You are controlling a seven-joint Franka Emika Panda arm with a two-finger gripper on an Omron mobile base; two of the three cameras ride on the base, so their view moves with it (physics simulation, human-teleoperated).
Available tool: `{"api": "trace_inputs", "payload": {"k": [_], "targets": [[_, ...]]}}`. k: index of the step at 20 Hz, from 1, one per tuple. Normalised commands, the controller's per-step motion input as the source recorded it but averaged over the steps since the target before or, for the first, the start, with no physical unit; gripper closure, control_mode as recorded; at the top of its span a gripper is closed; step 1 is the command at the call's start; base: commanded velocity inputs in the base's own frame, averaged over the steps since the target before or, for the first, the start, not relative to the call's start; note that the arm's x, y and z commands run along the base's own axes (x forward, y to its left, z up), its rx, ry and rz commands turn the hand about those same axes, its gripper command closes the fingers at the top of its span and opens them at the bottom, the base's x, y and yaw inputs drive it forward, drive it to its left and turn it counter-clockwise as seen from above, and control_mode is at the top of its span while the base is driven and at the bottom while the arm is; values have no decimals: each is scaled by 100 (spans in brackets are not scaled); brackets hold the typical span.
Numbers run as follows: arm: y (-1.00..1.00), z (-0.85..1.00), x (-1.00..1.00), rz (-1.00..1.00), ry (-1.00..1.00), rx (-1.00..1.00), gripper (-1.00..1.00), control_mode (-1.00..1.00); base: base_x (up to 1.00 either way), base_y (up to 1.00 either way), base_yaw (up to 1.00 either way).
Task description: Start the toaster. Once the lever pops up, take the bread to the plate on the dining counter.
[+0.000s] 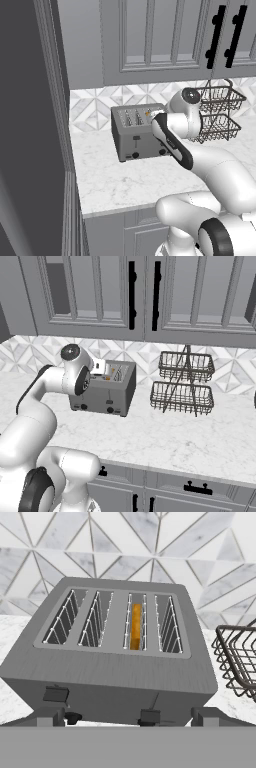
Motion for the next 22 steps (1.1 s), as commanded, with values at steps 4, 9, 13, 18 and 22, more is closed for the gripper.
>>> {"api": "trace_inputs", "payload": {"k": [4, 9, 13, 18, 22], "targets": [[0, 0, 0, 0, 0, 0, -100, -100, 0, 0, 0], [0, 0, 0, 0, 0, 0, -100, -100, 0, 0, 0], [0, 0, 0, 0, 0, 0, -100, -100, 0, 0, 0], [0, 0, 0, 0, 0, 0, -100, -100, 0, 0, 0], [0, 0, 0, 0, 0, 0, -100, -100, 0, 0, 0]]}}
